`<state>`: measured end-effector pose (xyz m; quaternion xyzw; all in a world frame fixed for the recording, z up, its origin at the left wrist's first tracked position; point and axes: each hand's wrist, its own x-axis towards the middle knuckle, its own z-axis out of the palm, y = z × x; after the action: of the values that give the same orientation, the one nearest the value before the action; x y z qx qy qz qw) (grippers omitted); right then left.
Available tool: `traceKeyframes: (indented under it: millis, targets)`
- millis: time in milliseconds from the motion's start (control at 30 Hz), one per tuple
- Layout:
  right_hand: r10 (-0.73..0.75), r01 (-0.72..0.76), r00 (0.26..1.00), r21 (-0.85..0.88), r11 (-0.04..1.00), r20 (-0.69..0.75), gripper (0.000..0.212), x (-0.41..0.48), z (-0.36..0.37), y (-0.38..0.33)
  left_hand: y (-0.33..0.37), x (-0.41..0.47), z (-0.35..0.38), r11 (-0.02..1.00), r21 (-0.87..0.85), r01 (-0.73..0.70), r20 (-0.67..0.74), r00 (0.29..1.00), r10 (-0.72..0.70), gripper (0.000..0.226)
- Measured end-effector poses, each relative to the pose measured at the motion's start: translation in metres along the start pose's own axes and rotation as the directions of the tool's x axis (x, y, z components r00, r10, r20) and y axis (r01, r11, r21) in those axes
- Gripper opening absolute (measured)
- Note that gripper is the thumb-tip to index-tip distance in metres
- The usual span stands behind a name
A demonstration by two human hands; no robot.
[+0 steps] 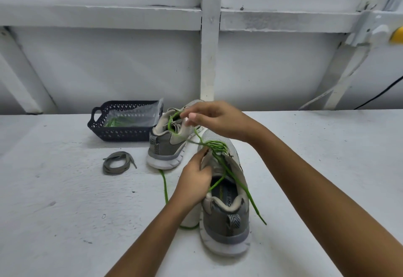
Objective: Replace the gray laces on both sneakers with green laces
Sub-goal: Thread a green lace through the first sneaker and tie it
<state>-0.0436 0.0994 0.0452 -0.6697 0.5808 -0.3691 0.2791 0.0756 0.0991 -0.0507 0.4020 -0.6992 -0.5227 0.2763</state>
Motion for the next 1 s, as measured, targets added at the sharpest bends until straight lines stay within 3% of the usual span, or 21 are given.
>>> traceKeyframes:
  millis: [100, 200, 267, 367, 533, 667, 767, 867, 1000]
  targets:
    - [0.113, -0.142, 0.987, -0.299, 0.944, -0.113, 0.018, -0.010, -0.006, 0.007, -0.001, -0.001, 0.000, 1.000, 0.015, 0.007, -0.002, 1.000, -0.007, 0.048]
    - [0.283, -0.253, 0.959, -0.547, 0.798, -0.031, 0.023, -0.023, -0.010, 0.019, -0.001, -0.001, 0.000, 1.000, 0.025, 0.002, -0.017, 1.000, -0.002, 0.048]
    - [0.365, -0.260, 0.930, -0.628, 0.733, 0.040, 0.028, -0.029, -0.005, 0.028, -0.002, 0.000, 0.001, 1.000, 0.026, -0.002, -0.026, 1.000, 0.003, 0.048]
    - [0.386, -0.276, 0.922, -0.646, 0.712, 0.032, 0.034, -0.030, 0.009, 0.038, -0.001, 0.001, 0.001, 1.000, 0.030, 0.007, -0.021, 1.000, -0.007, 0.048]
    - [0.339, -0.325, 0.939, -0.478, 0.816, -0.059, 0.014, -0.032, 0.015, 0.045, -0.004, 0.001, 0.001, 0.998, 0.057, 0.014, -0.020, 1.000, -0.013, 0.047]
    - [0.298, -0.319, 0.937, -0.096, 0.943, -0.185, 0.010, -0.044, 0.005, 0.047, -0.002, -0.002, 0.000, 0.997, 0.072, -0.013, -0.061, 0.998, 0.018, 0.039]
    - [0.250, -0.223, 0.963, 0.223, 0.949, -0.101, 0.009, -0.058, -0.011, 0.039, -0.004, -0.004, 0.001, 0.997, 0.068, -0.018, -0.094, 0.995, 0.025, 0.037]
    - [0.144, -0.132, 0.990, 0.450, 0.883, 0.006, 0.019, -0.071, -0.032, 0.027, -0.003, -0.005, 0.002, 0.999, 0.055, 0.000, -0.111, 0.994, 0.006, 0.032]
    - [0.043, -0.153, 0.966, 0.432, 0.889, 0.253, 0.010, -0.083, -0.053, 0.008, 0.000, -0.008, 0.002, 0.998, 0.061, -0.007, -0.114, 0.993, 0.014, 0.018]
